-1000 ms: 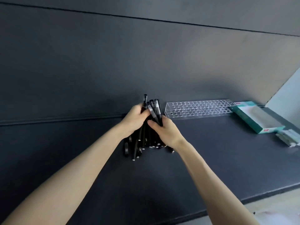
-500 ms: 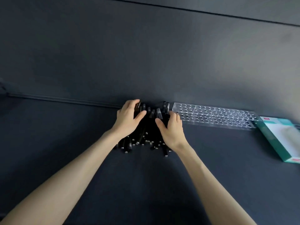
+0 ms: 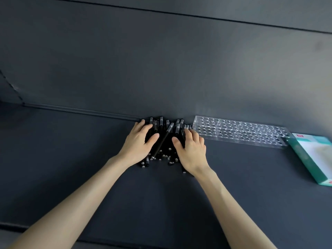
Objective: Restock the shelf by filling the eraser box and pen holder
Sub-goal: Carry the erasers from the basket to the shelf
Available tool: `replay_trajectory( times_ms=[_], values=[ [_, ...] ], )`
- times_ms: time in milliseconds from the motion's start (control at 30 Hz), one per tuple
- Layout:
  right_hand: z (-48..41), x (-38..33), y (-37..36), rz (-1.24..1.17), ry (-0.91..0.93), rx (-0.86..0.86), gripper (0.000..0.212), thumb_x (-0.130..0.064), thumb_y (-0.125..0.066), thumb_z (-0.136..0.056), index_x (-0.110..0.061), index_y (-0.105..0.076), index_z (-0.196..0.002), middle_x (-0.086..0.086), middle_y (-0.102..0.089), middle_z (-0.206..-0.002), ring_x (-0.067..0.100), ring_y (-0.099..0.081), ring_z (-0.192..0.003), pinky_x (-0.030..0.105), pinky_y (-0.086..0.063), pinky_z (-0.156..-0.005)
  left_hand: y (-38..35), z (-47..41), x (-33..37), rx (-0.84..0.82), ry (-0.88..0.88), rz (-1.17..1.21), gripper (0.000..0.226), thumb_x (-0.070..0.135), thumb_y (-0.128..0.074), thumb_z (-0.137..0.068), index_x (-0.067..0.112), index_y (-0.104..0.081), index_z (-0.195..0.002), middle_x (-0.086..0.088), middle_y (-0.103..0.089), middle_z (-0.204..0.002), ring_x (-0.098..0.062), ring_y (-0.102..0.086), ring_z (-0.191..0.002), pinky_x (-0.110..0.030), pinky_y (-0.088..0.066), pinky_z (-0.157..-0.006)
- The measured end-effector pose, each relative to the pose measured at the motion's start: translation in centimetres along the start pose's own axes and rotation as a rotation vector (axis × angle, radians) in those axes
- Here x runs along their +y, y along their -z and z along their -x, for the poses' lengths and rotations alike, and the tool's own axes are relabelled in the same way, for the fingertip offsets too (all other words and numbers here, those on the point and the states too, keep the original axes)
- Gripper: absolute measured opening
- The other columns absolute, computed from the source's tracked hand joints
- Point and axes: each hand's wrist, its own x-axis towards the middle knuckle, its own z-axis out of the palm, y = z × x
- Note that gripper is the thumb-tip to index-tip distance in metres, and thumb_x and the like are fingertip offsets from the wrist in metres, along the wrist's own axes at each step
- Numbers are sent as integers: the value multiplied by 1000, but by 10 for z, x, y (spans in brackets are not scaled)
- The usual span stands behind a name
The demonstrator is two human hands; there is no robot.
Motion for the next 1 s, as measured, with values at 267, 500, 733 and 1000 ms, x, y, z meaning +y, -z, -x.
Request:
replay_trajectory(
  times_ms=[267,500,733,1000],
  values=[
    [3,-25,16,-113,199,150,34,-26,-50,-95,-9,-53,-125,4,-46,-136,26,-36,-123,28,-28,-102,49,28,2,156,-138,-46,30,28,-55,-94,13,-59,-120,3,-62,-120,-11,-55,-113,-23,-40,-96],
    [22,-119,15,-241,376,180,17,-23,-54,-93,-14,-66,-98,1,-67,-94,21,-59,-93,36,-48,-82,140,77,-13,296,-164,-38,22,29,-58,-92,18,-64,-110,7,-69,-97,-6,-64,-94,-35,-50,-87],
    [88,-250,-53,-287,544,163,21,-26,-53,-94,-14,-64,-107,-2,-66,-101,16,-58,-96,39,-50,-83,245,171,-99,434,-142,-102,21,35,-59,-91,20,-67,-104,13,-68,-87,1,-63,-86,-29,-53,-77],
    [145,-386,-159,-225,631,47,30,-29,-49,-96,-15,-59,-120,-3,-61,-115,15,-54,-106,35,-48,-85,353,257,-228,467,-5,-172,50,56,-41,-82,20,-67,-103,11,-70,-86,-2,-65,-84,-32,-55,-75]
  ],
)
